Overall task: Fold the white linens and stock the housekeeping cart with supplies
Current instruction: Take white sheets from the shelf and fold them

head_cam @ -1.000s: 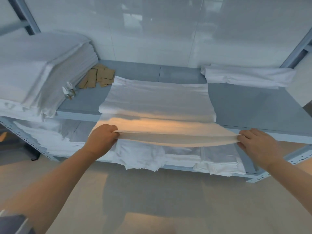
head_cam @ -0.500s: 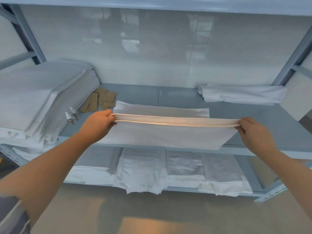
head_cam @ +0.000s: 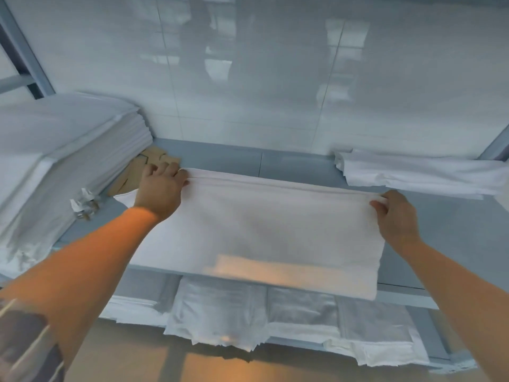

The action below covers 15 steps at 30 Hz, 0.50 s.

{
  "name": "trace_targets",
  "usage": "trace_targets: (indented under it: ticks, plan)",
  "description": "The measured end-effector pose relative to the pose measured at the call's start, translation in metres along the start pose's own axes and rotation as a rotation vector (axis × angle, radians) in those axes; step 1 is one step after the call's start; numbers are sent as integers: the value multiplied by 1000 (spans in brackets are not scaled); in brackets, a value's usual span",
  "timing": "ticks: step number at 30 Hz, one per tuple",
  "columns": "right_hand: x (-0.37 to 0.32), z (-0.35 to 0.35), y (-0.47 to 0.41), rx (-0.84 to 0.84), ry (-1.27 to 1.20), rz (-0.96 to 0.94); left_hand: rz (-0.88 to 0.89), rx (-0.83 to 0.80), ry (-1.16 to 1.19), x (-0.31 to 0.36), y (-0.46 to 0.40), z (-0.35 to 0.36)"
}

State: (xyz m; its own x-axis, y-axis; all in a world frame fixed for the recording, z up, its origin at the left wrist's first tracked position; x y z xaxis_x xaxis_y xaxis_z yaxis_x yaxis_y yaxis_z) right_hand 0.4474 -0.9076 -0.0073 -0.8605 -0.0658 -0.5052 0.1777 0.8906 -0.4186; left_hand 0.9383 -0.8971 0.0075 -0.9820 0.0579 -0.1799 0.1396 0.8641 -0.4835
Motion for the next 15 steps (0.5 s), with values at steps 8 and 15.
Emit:
trace_targets:
  ticks: [8, 15]
  plan:
    - [32, 92, -25, -12, -66, 155, -133, -63, 3, 17, -31, 99]
    - [55, 149, -29, -87, 229, 182, -362, -352, -72, 33, -32, 162]
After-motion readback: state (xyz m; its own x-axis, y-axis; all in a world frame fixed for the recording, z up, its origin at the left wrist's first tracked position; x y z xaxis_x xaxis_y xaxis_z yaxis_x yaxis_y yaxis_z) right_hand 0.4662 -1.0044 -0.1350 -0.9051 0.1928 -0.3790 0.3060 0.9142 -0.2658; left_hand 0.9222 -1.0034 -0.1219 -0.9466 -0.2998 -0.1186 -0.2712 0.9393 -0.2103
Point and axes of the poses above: each hand's wrist, its own y-axis away from the middle knuckle, its own z-axis out of the palm, x = y × z, the point moved 1 cm from there along -y, towards the middle knuckle, and after that the axes turned 1 degree about -z, right-handed, at the moved point
